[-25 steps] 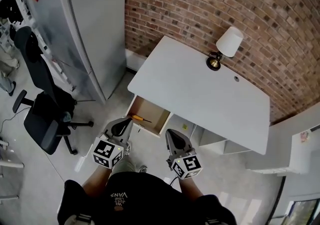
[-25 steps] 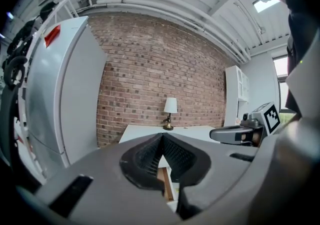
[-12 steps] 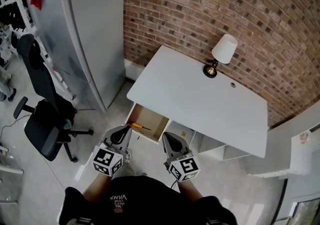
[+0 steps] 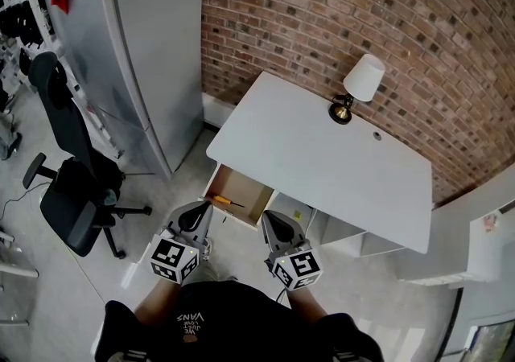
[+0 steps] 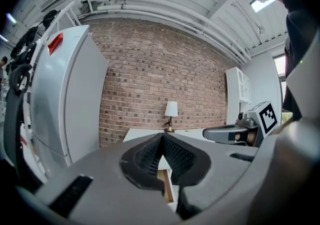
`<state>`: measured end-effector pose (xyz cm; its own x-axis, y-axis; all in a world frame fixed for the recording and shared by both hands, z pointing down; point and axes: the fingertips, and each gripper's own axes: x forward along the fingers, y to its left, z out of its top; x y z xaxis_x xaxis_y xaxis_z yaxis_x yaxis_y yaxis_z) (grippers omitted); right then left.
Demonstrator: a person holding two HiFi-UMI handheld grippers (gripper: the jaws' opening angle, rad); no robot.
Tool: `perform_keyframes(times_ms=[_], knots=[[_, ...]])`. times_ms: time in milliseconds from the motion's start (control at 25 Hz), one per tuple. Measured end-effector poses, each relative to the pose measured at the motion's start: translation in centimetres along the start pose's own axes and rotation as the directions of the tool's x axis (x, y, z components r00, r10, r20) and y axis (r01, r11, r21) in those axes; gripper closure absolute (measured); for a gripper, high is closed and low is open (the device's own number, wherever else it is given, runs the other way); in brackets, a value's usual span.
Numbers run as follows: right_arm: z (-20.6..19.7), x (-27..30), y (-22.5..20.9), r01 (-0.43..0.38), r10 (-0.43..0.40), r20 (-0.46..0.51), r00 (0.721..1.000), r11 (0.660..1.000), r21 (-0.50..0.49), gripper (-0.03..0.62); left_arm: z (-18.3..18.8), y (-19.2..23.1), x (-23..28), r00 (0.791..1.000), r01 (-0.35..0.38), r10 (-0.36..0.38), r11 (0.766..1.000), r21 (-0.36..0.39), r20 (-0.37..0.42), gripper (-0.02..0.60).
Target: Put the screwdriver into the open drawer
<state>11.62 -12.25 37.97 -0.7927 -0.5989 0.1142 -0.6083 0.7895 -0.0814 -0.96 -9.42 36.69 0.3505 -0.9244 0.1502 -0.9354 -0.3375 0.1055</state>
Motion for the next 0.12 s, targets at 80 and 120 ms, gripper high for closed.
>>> perform_keyframes(times_ms=[80,120], knots=[[0.02,0.19,-0.1,0.0,0.0,0.0,1.0,1.0,-0.002,0.597,-0.03,0.09,0.15,1.0,0.002,-0.002,1.0,0.002,0.0,0.574],[0.03,0.29,-0.15,0.001,-0.001,0.001,1.0,1.0,-0.004,0.597,-0.03,0.14,0.23,1.0,0.004,-0.004,1.0,0.004,0.0,0.574]])
